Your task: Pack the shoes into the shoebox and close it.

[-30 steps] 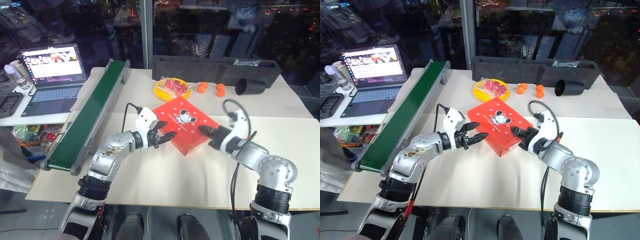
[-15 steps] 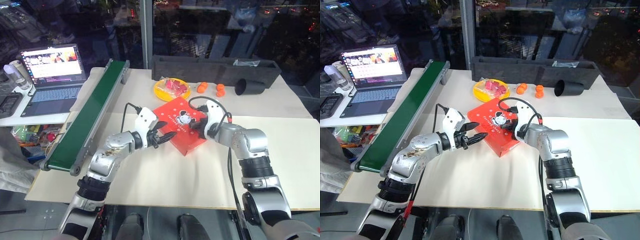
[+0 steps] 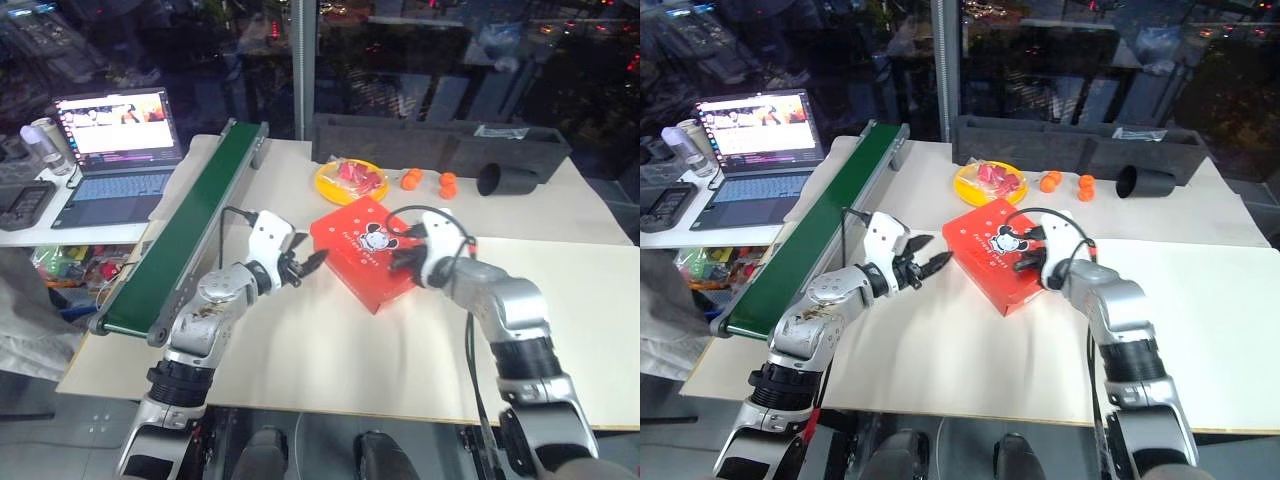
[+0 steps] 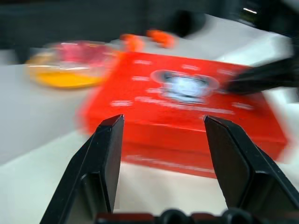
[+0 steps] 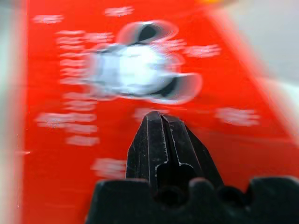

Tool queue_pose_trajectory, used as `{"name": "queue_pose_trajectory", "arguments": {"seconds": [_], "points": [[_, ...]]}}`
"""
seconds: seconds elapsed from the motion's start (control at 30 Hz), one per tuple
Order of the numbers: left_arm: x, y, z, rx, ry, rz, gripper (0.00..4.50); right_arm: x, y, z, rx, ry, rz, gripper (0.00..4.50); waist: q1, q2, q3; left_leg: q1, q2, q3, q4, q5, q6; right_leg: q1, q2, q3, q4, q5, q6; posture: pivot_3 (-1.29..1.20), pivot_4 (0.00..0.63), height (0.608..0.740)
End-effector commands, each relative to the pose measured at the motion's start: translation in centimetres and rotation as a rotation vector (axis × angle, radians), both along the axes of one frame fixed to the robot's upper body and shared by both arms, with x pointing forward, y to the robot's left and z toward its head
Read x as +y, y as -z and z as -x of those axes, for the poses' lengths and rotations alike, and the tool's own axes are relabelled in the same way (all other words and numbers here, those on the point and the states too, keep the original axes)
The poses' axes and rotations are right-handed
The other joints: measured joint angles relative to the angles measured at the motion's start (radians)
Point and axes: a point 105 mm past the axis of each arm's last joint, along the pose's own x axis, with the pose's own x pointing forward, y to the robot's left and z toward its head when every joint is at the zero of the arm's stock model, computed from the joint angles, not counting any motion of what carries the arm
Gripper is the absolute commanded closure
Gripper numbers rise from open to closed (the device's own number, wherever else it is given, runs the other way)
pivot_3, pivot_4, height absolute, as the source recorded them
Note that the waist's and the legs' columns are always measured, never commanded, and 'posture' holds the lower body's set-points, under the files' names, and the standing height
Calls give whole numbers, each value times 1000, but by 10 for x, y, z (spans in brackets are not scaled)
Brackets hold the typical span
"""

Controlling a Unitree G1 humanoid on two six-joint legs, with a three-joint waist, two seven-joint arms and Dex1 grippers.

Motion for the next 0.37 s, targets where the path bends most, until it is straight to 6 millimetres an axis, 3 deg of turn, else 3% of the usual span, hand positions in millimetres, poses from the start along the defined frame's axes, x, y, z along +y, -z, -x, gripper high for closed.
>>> {"name": "queue_pose_trajectory", "arguments": {"seconds": [0.03,0.2,0.37], "points": [[24,-6,-9,-51,-158,36,1601,-52,-56,16,-244,208,97,4460,2,0,0,0,0,0,0,0,0,0,0,0,0,0,0,0,150,681],[39,2,-9,-20,-261,121,1601,-82,-58,29,-291,369,131,4460,-13,0,0,0,0,0,0,0,0,0,0,0,0,0,0,0,150,681],[32,12,-1,-27,-228,92,1601,-94,-42,32,-269,457,167,4460,-18,0,0,2,0,0,0,0,0,1,0,0,1,0,0,0,150,681]]}}
